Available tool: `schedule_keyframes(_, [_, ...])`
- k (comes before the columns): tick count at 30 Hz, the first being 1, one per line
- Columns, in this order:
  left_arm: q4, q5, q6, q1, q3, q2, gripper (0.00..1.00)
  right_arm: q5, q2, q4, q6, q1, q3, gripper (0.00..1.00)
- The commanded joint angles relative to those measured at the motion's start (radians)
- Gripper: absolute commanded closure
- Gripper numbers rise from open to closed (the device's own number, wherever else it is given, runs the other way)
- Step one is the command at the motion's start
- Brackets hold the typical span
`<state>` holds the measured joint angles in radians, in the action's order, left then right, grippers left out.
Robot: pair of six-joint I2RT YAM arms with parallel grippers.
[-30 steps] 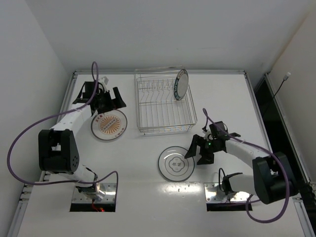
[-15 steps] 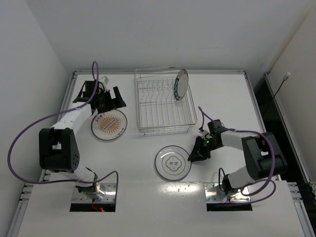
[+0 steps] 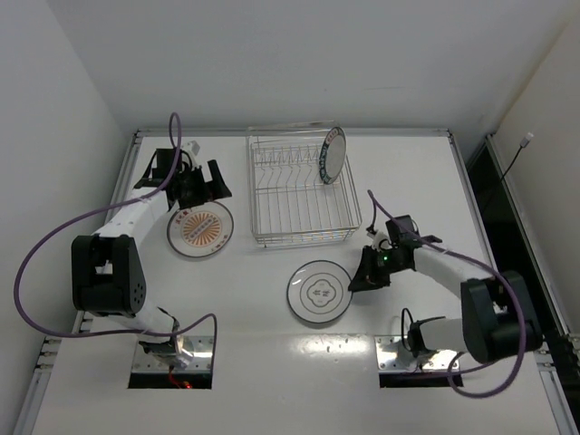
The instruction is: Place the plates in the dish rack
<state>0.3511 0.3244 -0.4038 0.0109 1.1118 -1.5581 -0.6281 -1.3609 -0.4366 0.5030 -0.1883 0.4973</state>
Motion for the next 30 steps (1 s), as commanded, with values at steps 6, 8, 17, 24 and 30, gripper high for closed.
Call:
schedule_keyframes(6, [-0.008,-0.004,0.005,-0.009,0.036,0.000,0.01,0.174,0.367,-0.220,-0.112,-0.046,0.173,1.00])
schedule_keyframes(8, [-0.008,-0.004,0.005,-0.009,0.036,0.000,0.01,0.217,0.399,-0.278,-0.147,-0.046,0.217,1.00])
schedule_keyframes(17, [-0.008,-0.004,0.005,-0.009,0.036,0.000,0.01,0.393,0.430,-0.315,-0.170,-0.065,0.512,1.00])
schedule_keyframes(24, [-0.008,0.005,0.005,-0.009,0.036,0.000,0.01,0.700,0.232,-0.098,-0.084,-0.076,0.736,1.00])
schedule_keyframes(30, [-0.008,0.005,0.005,-0.009,0.036,-0.009,0.01,0.847,-0.078,-0.004,-0.093,-0.105,1.000,1.00])
